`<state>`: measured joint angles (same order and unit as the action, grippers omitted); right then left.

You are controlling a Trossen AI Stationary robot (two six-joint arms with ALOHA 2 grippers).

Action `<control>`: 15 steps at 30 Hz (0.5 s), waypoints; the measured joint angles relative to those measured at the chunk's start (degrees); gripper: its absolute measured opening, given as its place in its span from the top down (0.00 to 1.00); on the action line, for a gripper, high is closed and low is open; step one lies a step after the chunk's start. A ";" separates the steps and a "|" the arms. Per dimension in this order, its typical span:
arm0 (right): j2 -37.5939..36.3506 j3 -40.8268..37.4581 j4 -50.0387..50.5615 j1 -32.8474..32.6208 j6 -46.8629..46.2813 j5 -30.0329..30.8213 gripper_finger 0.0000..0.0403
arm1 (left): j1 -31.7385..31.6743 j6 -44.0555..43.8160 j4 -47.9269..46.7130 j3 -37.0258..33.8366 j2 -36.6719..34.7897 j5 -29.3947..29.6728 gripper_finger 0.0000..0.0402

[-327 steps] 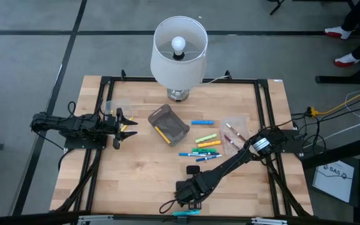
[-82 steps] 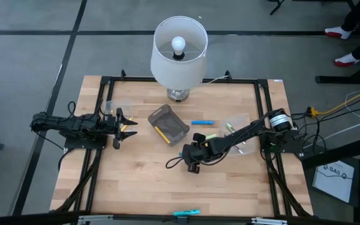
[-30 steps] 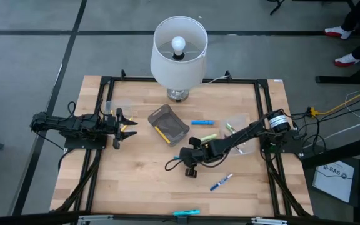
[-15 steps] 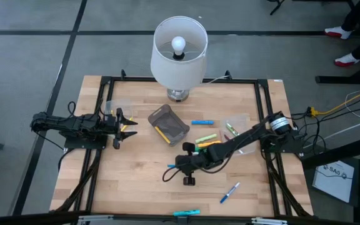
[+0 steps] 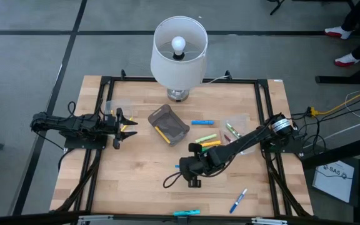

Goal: Pick & Place Markers
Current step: Put the light blue highlighter into the right transparent bin

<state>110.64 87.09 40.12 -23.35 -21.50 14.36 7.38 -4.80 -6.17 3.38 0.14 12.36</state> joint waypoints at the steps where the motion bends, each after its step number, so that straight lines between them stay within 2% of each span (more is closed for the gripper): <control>1: -0.07 0.42 1.74 0.01 -0.76 0.27 0.93 | 0.00 0.00 -0.01 0.00 -0.02 0.00 0.51; 8: -1.34 2.64 11.71 0.04 -4.15 4.08 0.93 | 0.01 0.00 0.01 0.00 0.00 0.00 0.51; 15: -4.15 2.71 14.68 0.04 -5.14 4.37 0.93 | 0.02 0.00 0.06 0.00 -0.02 0.02 0.51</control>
<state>106.48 89.80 54.80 -23.31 -26.64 18.73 7.39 -4.80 -6.11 3.38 0.12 12.38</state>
